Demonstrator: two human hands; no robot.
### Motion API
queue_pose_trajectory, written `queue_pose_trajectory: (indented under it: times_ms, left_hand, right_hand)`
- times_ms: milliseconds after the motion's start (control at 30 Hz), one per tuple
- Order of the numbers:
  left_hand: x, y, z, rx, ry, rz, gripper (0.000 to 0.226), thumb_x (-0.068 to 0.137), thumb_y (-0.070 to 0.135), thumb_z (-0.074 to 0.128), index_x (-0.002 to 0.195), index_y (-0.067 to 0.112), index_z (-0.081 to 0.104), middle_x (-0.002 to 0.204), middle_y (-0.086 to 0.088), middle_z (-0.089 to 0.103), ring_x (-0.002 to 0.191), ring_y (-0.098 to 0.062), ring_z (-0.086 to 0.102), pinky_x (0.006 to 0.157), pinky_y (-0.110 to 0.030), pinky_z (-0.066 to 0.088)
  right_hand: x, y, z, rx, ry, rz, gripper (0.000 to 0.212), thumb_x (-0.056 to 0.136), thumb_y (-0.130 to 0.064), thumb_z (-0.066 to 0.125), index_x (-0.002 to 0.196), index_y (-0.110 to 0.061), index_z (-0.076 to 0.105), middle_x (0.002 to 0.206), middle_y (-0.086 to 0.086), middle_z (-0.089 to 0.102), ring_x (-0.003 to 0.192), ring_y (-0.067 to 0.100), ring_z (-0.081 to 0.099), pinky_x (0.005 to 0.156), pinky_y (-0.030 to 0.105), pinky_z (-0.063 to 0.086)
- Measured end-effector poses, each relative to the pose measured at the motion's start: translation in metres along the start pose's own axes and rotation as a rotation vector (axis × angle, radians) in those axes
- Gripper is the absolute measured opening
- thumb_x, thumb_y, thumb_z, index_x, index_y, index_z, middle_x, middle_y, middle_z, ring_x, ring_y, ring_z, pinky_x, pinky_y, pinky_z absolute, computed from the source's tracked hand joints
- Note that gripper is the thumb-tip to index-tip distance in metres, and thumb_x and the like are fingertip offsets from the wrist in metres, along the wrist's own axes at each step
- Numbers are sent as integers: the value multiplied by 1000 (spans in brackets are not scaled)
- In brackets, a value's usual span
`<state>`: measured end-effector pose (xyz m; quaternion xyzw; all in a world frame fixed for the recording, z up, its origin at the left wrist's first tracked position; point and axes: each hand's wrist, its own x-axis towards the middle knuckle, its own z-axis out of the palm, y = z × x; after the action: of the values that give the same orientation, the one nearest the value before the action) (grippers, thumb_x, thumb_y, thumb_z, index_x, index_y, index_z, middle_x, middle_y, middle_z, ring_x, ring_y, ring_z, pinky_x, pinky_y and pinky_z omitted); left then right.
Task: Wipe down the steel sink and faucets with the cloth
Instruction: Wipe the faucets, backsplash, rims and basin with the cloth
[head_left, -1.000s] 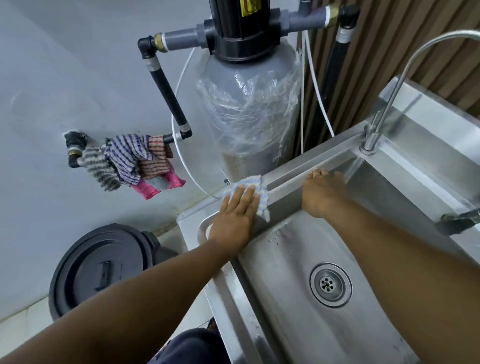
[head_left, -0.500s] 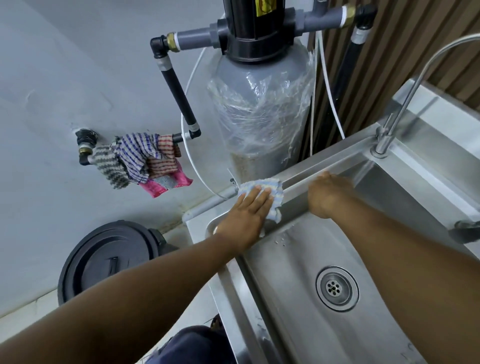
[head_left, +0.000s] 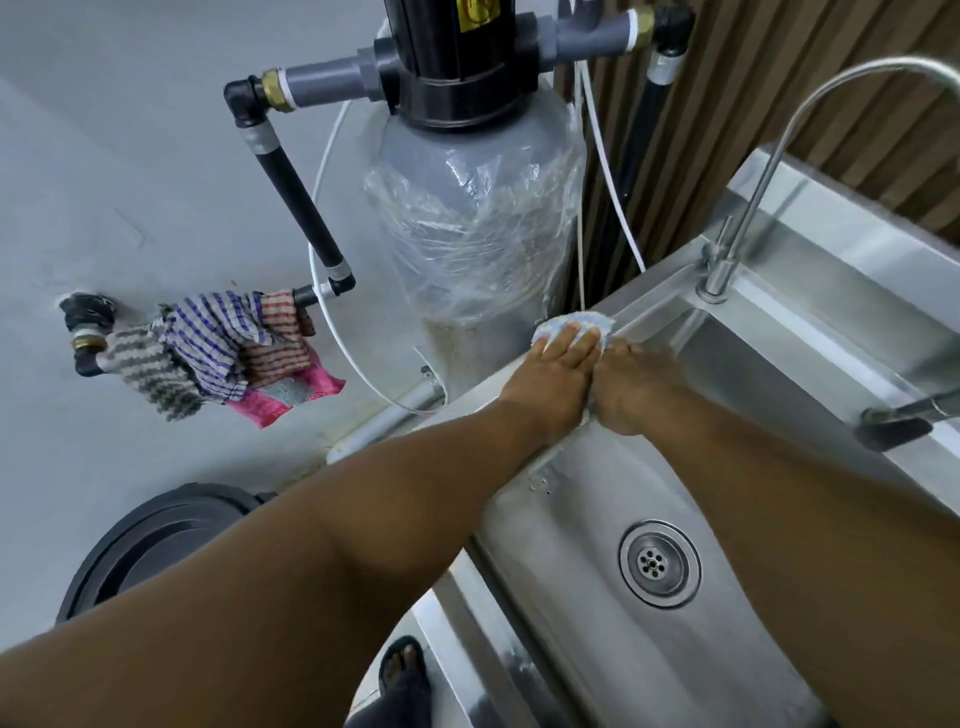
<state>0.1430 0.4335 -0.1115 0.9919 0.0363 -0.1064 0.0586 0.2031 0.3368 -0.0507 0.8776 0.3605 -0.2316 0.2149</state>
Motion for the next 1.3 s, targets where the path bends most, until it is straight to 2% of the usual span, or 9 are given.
queue_pose_trajectory:
  times_ms: [100,200,300,500,667,833,967,1100,1300]
  left_hand:
    - [-32,-16,3,-10,17,80,77,96,38,56,157,11,18,166,-8,9,153,-29,-1,122,-45,0]
    - [-89,-46,19,-100,106,196,66,91,24,55,151,5,36,159,-14,29,150,-36,18,118,-57,20]
    - [-138,-78,38,-90,102,234,65,86,23,60,147,7,43,156,-13,37,147,-36,27,114,-59,30]
    - [-116,-76,21,-89,44,273,60,88,27,47,143,5,48,151,-16,44,143,-39,34,115,-55,29]
    - [-91,-68,4,-7,-20,275,74,97,39,54,156,8,21,165,-9,15,153,-27,5,122,-41,5]
    - [-163,-116,20,-93,59,417,50,88,21,56,134,-1,55,149,-19,44,142,-38,37,115,-52,32]
    - [-231,-123,34,-159,105,318,56,93,29,36,138,1,54,150,-17,45,142,-38,37,115,-54,32]
    - [-212,-107,35,-118,22,197,69,92,39,23,149,4,39,159,-15,30,149,-35,22,119,-55,21]
    - [-164,-64,29,-73,70,-41,64,104,36,34,159,14,8,166,-9,-1,153,-27,-4,122,-47,0]
  right_hand:
    - [0,-5,-6,-8,-74,36,68,96,-33,54,156,-15,27,161,10,22,147,28,26,119,50,20]
    - [2,-13,-14,-2,-143,89,61,95,-26,54,152,-13,38,158,12,29,145,32,31,118,51,22]
    - [-1,-22,-19,-14,-140,118,56,95,-24,51,148,-10,41,154,15,34,143,34,34,117,52,24]
    - [-16,-38,16,177,8,171,76,94,-17,49,158,-7,11,167,9,5,154,28,3,120,62,6]
    - [-57,-85,33,187,90,74,75,97,-19,49,159,-11,8,167,3,6,155,25,0,122,56,4]
    - [-66,-106,37,271,42,78,79,95,-13,50,160,-12,4,168,1,-5,155,23,-4,124,53,4]
    - [-59,-113,35,292,10,106,79,95,-12,47,159,-6,2,168,7,-9,155,25,-5,124,53,5]
    - [-56,-117,26,222,-40,111,79,95,-16,46,158,-2,1,167,12,-7,155,28,-3,124,53,7]
    - [-64,-121,14,104,-58,95,78,98,-23,50,158,-1,4,167,17,-2,154,31,3,123,49,12]
